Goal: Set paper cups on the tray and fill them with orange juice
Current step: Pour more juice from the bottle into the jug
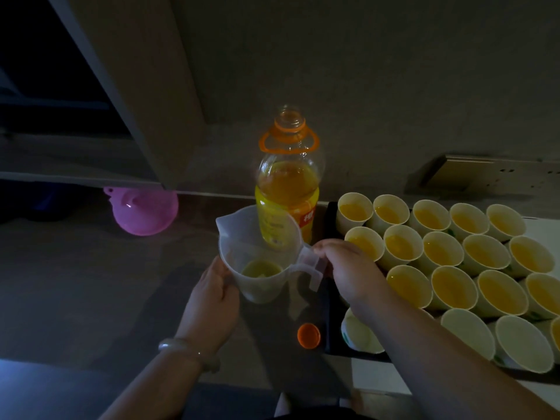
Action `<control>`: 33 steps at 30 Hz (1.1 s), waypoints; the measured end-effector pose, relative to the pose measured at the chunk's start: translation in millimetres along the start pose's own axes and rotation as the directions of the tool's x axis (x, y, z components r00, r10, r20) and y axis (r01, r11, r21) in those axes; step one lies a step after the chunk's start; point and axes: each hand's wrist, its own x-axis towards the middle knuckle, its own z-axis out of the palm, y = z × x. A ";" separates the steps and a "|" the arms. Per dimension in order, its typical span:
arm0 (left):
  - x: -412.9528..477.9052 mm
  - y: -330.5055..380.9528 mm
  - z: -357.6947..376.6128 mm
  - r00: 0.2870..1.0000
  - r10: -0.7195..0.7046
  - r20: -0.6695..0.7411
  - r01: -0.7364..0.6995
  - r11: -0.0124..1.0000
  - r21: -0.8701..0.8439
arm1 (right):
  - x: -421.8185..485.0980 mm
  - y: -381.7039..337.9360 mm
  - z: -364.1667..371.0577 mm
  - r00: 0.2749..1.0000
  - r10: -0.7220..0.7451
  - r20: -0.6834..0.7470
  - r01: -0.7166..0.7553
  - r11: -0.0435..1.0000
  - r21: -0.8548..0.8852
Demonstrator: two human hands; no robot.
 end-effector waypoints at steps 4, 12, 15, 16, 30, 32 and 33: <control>2.0 -5.7 -3.5 0.997 -0.072 0.011 0.073 0.996 -0.056 | -8.5 1.4 6.5 1.000 0.004 0.029 -0.003 0.999 -0.049; 9.1 -15.0 -12.6 0.988 -0.157 0.000 0.156 0.984 -0.082 | -20.7 5.0 26.2 0.985 0.033 0.168 -0.010 0.990 -0.139; 5.3 -18.7 -11.4 0.988 -0.139 -0.059 0.139 0.990 -0.006 | -24.3 7.1 36.8 0.989 0.037 0.141 -0.028 0.997 -0.067; 2.6 -19.6 -9.6 0.987 -0.137 -0.083 0.137 0.991 -0.003 | -24.7 7.8 40.3 0.991 0.025 0.132 -0.017 0.998 -0.062; -34.5 14.8 9.0 0.980 -0.108 -0.168 0.026 0.902 -0.431 | -21.4 17.3 63.7 0.972 -0.040 0.231 0.055 0.997 -0.057; -34.3 10.5 11.8 0.986 -0.101 -0.130 0.036 0.903 -0.428 | -20.9 17.6 59.1 0.974 -0.059 0.217 0.082 0.992 -0.098; -33.6 8.0 12.3 0.988 -0.106 -0.115 0.049 0.909 -0.413 | -20.4 17.1 54.6 0.979 -0.087 0.184 0.111 0.986 -0.126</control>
